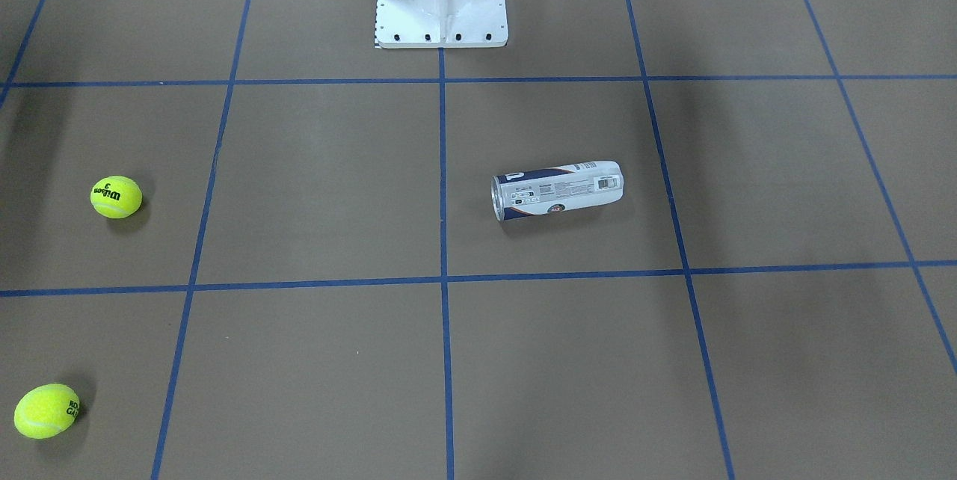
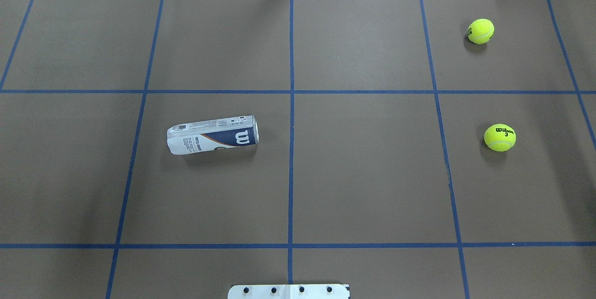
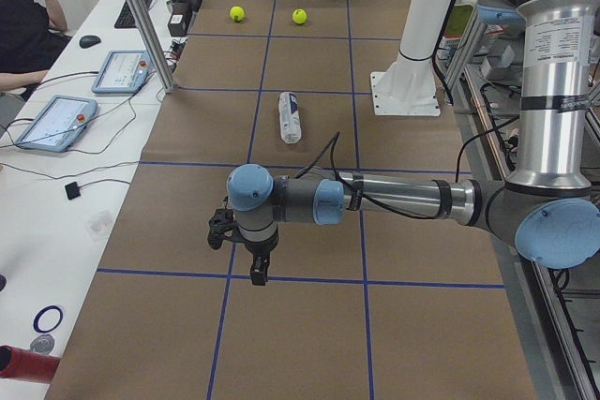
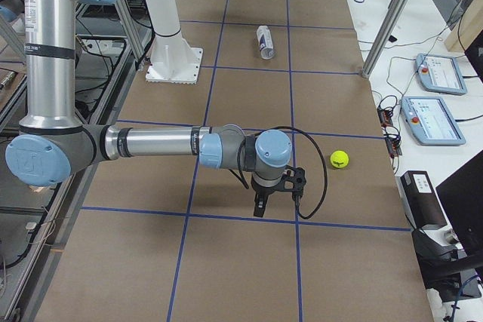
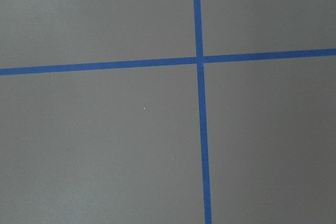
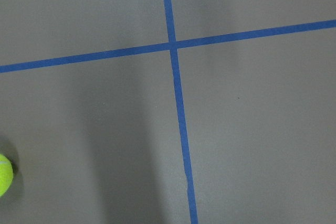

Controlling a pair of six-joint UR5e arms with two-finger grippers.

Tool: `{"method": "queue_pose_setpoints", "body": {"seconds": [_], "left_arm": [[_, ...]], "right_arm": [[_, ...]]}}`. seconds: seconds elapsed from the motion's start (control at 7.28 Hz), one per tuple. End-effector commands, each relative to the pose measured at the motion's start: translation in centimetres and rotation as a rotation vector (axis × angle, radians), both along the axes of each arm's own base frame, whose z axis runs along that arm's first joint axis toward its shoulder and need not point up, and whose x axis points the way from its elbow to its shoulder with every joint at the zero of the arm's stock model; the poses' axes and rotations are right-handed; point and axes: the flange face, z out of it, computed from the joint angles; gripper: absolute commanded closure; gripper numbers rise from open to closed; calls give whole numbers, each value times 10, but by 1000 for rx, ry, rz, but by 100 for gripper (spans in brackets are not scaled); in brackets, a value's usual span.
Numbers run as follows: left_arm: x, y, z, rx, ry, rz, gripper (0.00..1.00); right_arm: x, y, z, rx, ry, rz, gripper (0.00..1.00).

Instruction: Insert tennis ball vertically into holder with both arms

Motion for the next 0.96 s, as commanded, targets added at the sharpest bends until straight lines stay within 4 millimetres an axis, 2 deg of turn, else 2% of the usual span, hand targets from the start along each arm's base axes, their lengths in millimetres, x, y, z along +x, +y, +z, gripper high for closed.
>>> {"method": "queue_pose_setpoints", "body": {"seconds": [0.0,0.41,0.55,0.82], "left_arm": [[0,0,0,1,0,0,0],[0,-2,-3,4,3,0,0],[0,-10,-12,20,2,-3,0],[1,-45,-92,164,3,-20,0]], "right_arm": [[1,-2,-3,7,11,-1,1],[1,-3,-4,8,2,2,1],[0,-3,-4,10,2,1,1],[0,-4,-6,29,2,-1,1]]}}
